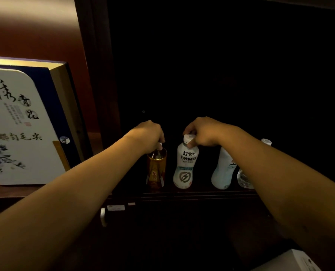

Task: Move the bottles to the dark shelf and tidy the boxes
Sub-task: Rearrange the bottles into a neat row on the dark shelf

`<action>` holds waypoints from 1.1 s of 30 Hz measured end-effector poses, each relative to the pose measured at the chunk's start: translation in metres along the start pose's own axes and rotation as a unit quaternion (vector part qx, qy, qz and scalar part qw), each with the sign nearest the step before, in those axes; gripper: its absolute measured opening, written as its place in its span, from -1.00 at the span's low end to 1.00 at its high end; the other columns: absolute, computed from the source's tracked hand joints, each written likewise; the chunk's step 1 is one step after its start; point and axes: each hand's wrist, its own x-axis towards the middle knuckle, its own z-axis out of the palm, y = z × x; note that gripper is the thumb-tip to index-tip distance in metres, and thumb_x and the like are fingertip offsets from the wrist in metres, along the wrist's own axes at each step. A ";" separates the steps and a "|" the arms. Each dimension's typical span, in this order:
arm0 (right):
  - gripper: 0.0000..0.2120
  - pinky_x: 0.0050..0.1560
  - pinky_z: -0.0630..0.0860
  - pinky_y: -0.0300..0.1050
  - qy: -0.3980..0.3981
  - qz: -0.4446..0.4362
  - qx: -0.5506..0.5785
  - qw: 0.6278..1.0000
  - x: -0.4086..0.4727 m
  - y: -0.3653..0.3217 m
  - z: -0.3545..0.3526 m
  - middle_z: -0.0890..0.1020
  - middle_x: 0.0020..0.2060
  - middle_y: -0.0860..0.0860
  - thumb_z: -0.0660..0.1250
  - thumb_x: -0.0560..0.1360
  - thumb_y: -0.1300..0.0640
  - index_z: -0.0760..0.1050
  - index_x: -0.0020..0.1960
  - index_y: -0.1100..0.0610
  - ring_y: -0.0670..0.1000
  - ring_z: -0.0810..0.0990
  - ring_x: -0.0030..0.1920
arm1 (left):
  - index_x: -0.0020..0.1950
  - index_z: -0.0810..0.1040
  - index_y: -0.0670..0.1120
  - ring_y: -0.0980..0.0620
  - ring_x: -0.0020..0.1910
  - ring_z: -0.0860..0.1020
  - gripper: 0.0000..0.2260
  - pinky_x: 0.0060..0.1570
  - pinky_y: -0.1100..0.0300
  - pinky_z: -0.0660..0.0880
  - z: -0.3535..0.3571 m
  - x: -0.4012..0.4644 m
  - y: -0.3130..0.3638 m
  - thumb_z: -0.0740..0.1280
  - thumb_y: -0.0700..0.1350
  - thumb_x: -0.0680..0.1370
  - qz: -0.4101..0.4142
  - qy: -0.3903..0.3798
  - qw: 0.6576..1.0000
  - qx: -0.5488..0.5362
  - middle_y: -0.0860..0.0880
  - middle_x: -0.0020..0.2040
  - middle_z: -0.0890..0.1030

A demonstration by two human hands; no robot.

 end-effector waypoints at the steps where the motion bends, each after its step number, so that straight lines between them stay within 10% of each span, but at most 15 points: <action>1: -0.43 0.13 0.50 -0.10 -0.001 -0.002 -0.001 1.000 -0.001 0.000 0.000 0.60 0.23 0.03 0.56 0.41 0.03 0.50 0.38 0.02 0.06 0.57 0.19 | 0.30 0.58 0.01 -0.01 0.22 0.51 -0.70 0.16 0.12 0.48 0.000 -0.001 0.002 0.39 -0.03 0.57 0.000 0.003 1.000 0.008 -0.01 0.27 0.57; 11: -0.32 0.18 0.48 -0.13 0.001 -0.082 0.127 0.988 -0.016 0.041 0.003 0.55 0.24 -0.03 0.54 0.41 -0.07 0.38 0.47 -0.07 -0.03 0.54 0.18 | 0.45 0.40 0.07 -0.03 0.22 0.52 -0.58 0.14 0.08 0.47 -0.012 -0.010 0.021 0.31 0.07 0.59 -0.057 0.016 0.997 0.042 -0.01 0.27 0.56; 18: -0.87 -0.06 0.45 -0.32 0.098 -0.098 0.110 0.984 -0.037 0.142 -0.039 0.62 -0.09 -0.16 0.47 0.50 0.03 0.63 0.05 -0.08 -0.08 0.62 0.02 | 0.33 0.51 0.03 0.04 0.10 0.58 -0.68 0.06 0.13 0.52 -0.044 0.015 0.101 0.36 0.02 0.58 0.010 0.161 0.986 -0.038 0.02 0.16 0.63; 24: -0.66 -0.06 0.43 -0.17 0.023 0.016 -0.080 0.996 -0.051 0.213 -0.047 0.60 0.11 -0.04 0.49 0.45 0.00 0.59 0.22 -0.05 -0.06 0.51 -0.04 | 0.40 0.48 -0.04 0.01 0.21 0.53 -0.59 0.17 0.15 0.46 -0.034 0.049 0.186 0.37 0.03 0.58 0.061 0.091 0.991 -0.075 -0.04 0.30 0.54; 33: -0.79 0.06 0.54 -0.11 0.015 -0.015 -0.031 0.999 -0.051 0.246 -0.033 0.65 0.03 -0.08 0.51 0.44 0.06 0.65 0.07 -0.06 -0.05 0.60 0.02 | 0.34 0.57 -0.06 0.04 0.27 0.49 -0.64 0.26 0.16 0.40 -0.013 0.077 0.212 0.40 -0.04 0.56 0.071 -0.002 0.995 -0.075 -0.02 0.32 0.53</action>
